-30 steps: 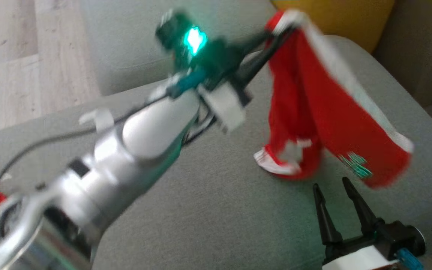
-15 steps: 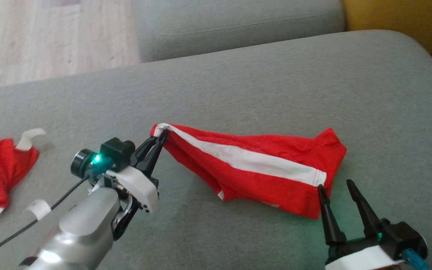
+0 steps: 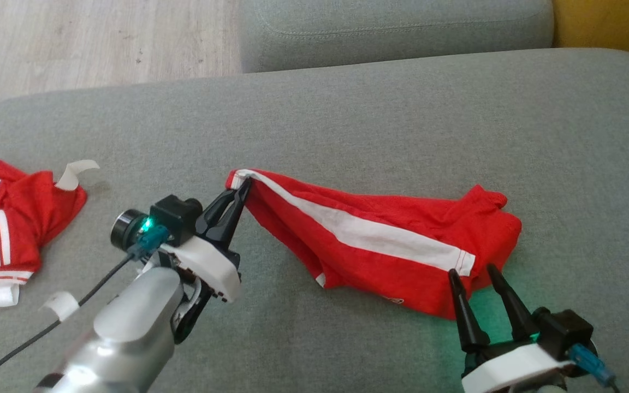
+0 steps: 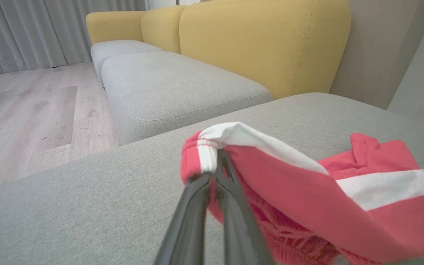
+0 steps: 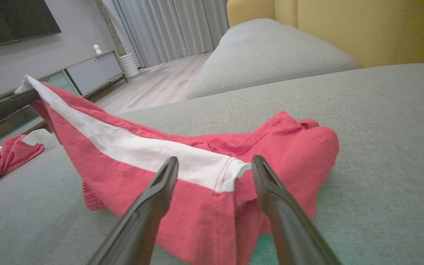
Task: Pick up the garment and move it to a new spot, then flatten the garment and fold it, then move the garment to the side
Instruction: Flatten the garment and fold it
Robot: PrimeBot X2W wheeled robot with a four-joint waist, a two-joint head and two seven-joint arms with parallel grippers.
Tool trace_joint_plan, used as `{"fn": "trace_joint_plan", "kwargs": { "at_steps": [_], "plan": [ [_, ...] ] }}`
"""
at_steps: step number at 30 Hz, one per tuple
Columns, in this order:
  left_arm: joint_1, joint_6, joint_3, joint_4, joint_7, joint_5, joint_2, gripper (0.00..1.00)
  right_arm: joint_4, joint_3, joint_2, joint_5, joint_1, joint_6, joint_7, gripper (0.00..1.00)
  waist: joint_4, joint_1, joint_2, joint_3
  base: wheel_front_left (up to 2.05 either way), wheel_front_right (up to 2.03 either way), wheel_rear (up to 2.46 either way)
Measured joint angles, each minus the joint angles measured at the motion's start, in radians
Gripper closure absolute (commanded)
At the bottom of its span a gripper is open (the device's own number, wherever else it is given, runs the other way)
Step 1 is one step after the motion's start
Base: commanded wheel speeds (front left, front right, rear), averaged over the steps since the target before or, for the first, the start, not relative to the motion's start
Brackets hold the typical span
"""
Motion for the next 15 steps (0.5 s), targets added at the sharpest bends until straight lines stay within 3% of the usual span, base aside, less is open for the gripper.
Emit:
{"fn": "trace_joint_plan", "kwargs": {
  "at_steps": [6, 15],
  "plan": [
    [-0.001, -0.009, 0.023, 0.001, 0.0, 0.025, -0.008, 1.0, 0.091, 0.017, -0.008, 0.037, -0.028, 0.0, 0.0, 0.0, -0.002, 0.0, 0.0, -0.001, 0.0, 0.0, 0.0],
    [-0.001, -0.025, 0.04, 0.006, 0.0, 0.044, -0.025, 1.0, 0.19, 0.092, -0.015, 0.191, -0.121, 0.0, 0.0, 0.0, 0.006, -0.0001, 0.0, 0.0, 0.0, 0.0, 0.0]
  ]
}}
